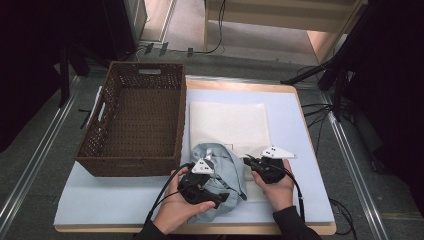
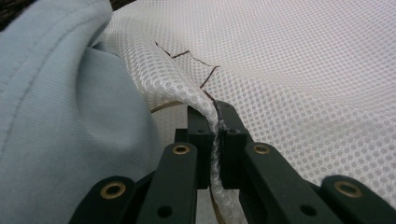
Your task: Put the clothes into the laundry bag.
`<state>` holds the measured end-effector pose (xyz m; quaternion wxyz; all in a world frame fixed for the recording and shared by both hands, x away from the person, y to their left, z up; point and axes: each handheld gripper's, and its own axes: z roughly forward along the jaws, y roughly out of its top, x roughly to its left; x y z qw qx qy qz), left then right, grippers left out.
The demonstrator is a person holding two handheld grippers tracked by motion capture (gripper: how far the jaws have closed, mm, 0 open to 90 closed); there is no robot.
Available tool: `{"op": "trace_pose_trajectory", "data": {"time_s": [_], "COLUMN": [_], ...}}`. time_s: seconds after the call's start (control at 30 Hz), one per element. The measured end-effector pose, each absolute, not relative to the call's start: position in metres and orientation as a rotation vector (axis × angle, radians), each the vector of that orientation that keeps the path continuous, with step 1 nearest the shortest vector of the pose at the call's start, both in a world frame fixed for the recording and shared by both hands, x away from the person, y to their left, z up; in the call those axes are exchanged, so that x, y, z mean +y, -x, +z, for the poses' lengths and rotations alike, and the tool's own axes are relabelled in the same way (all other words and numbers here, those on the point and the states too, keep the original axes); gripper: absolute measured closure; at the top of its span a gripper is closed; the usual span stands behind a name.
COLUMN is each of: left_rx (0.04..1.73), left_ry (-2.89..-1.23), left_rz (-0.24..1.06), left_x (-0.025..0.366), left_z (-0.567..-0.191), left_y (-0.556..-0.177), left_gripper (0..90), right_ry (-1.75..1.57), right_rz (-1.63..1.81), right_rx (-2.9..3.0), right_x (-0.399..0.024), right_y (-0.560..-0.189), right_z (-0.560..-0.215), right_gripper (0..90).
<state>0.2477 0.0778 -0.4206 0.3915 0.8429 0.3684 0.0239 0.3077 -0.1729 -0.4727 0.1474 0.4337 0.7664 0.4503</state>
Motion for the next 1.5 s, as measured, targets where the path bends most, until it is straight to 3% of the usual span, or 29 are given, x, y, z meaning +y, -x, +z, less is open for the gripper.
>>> {"op": "trace_pose_trajectory", "data": {"time_s": [0.13,0.17,0.23,0.33,0.47,0.67,0.83,0.9,0.97,1.1,1.23,1.37,1.43,1.5], "left_rx": [0.916,0.916,0.911,0.879,0.786,0.78,1.001,1.064,1.047,0.963,0.926,0.949,0.953,0.964], "left_ry": [-2.117,-2.132,-2.135,-2.157,-2.192,-2.206,-2.143,-2.095,-2.101,-2.101,-2.04,-2.07,-2.116,-2.138], "left_rz": [0.035,0.032,-0.015,-0.083,-0.14,-0.19,0.058,0.059,0.014,0.036,0.11,0.048,-0.011,-0.066], "left_x": [0.074,0.072,0.067,0.058,0.043,0.034,0.042,0.047,0.047,0.05,0.058,0.054,0.047,0.04], "left_z": [-0.417,-0.419,-0.424,-0.428,-0.429,-0.436,-0.435,-0.438,-0.438,-0.421,-0.405,-0.414,-0.424,-0.432], "left_y": [-0.253,-0.255,-0.258,-0.259,-0.256,-0.258,-0.263,-0.266,-0.267,-0.26,-0.261,-0.268,-0.273,-0.277], "left_gripper": [19.4,25.0,44.6,64.1,75.1,76.5,77.8,77.4,72.7,46.4,36.5,34.9,41.9,54.7], "right_ry": [-1.249,-1.248,-1.249,-1.247,-1.251,-1.223,-1.201,-1.197,-1.198,-1.209,-1.209,-1.206,-1.204,-1.204], "right_rz": [1.301,1.301,1.306,1.309,1.322,1.393,1.418,1.419,1.415,1.411,1.409,1.412,1.416,1.416], "right_rx": [2.204,2.204,2.2,2.2,2.194,2.169,2.164,2.163,2.166,2.169,2.168,2.167,2.165,2.165], "right_x": [-0.173,-0.173,-0.172,-0.172,-0.172,-0.173,-0.171,-0.172,-0.172,-0.173,-0.173,-0.172,-0.171,-0.171], "right_y": [-0.307,-0.307,-0.306,-0.306,-0.306,-0.302,-0.299,-0.299,-0.299,-0.3,-0.3,-0.3,-0.3,-0.3], "right_z": [-0.471,-0.471,-0.47,-0.469,-0.469,-0.459,-0.453,-0.452,-0.453,-0.454,-0.454,-0.454,-0.454,-0.453], "right_gripper": [86.9,86.9,87.0,87.0,87.0,87.2,87.3,87.3,87.3,87.3,87.3,87.3,87.3,87.3]}}
